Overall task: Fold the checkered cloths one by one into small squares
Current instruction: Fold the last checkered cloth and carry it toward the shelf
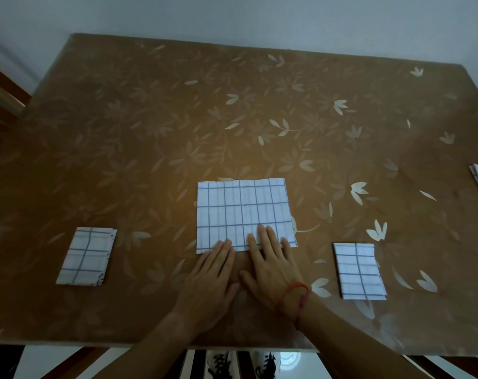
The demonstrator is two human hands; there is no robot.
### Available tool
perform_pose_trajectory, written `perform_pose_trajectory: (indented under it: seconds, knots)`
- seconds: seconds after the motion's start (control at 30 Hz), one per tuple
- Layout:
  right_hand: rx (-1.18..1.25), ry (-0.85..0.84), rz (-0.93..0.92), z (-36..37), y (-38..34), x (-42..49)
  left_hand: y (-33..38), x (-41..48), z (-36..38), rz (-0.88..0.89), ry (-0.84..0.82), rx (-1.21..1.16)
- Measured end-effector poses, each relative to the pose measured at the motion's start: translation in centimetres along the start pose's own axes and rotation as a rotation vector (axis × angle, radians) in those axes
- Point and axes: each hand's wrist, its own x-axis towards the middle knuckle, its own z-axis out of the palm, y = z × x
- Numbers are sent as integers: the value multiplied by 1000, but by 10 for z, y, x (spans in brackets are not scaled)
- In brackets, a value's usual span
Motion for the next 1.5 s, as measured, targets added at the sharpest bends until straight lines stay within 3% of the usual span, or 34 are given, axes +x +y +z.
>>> perform_pose_trajectory:
  seconds: [0.23,0.57,0.73,0.97,1.5]
  knots:
    - [36,89,-182,4,-21,-7,-4,0,5,13,29,-43]
    - [32,48,-90,9,-34,-7,-22,-17,8,-67,10,-5]
    - [64,91,-217,5,-57,-6,-24,-16,12,-59,13,-27]
    - [39,26,-212,8,-51,-5,-26,-17,10,-63,-13,-8]
    - [-51,-50,77,1,34,-42,-24,-17,5,-88,-46,9]
